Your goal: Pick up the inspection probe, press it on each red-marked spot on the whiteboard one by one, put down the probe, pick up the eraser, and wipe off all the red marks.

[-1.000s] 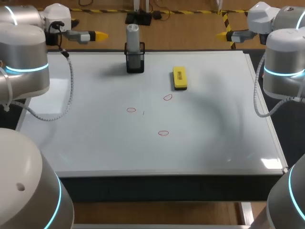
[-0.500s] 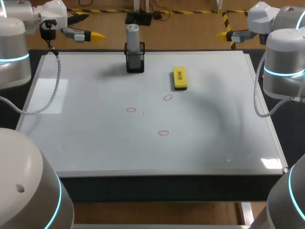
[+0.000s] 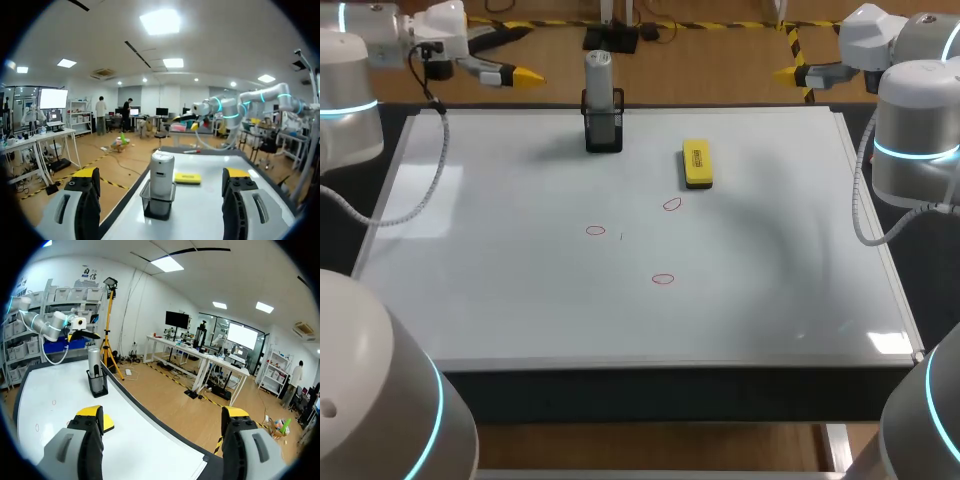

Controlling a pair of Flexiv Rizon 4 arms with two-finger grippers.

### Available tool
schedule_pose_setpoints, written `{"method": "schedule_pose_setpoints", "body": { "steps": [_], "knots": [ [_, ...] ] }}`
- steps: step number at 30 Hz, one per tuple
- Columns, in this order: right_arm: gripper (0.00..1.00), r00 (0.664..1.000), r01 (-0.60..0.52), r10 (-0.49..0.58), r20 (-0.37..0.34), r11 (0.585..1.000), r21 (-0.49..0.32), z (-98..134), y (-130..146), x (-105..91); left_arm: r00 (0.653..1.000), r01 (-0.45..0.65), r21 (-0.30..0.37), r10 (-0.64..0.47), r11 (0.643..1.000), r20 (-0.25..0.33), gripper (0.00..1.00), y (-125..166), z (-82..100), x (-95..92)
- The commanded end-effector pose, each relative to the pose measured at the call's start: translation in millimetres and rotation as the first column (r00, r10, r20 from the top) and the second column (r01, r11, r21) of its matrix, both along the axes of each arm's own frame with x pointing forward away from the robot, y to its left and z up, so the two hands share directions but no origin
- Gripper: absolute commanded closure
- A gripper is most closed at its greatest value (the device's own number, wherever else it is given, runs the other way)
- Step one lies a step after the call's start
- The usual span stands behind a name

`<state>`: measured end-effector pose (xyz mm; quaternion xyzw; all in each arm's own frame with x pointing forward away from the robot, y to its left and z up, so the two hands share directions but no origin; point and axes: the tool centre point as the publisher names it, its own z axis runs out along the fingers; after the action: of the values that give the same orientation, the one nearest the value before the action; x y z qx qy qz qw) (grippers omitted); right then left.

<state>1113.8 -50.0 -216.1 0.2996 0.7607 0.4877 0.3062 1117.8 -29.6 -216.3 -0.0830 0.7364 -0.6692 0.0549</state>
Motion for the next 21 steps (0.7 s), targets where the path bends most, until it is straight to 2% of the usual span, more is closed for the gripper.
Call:
{"method": "schedule_pose_setpoints", "body": {
  "steps": [1,6,21],
  "knots": [
    [0.0,1.0,0.0,0.0,0.0,1.0,0.0,0,0,0.0,0.974,0.225,-0.038,-0.225,0.974,-0.01,0.0,-11,-8.6,13.3],
    [0.0,1.0,0.0,0.0,0.0,1.0,0.0,0,0,0.0,0.963,0.266,-0.09,-0.268,0.96,-0.007,0.0,-21,-18.6,22.2],
    [0.0,1.0,0.0,0.0,0.0,1.0,0.0,0,0,0.0,0.959,0.279,-0.132,-0.284,0.951,-0.021,0.0,-57,-37.9,26.3]
  ]
}}
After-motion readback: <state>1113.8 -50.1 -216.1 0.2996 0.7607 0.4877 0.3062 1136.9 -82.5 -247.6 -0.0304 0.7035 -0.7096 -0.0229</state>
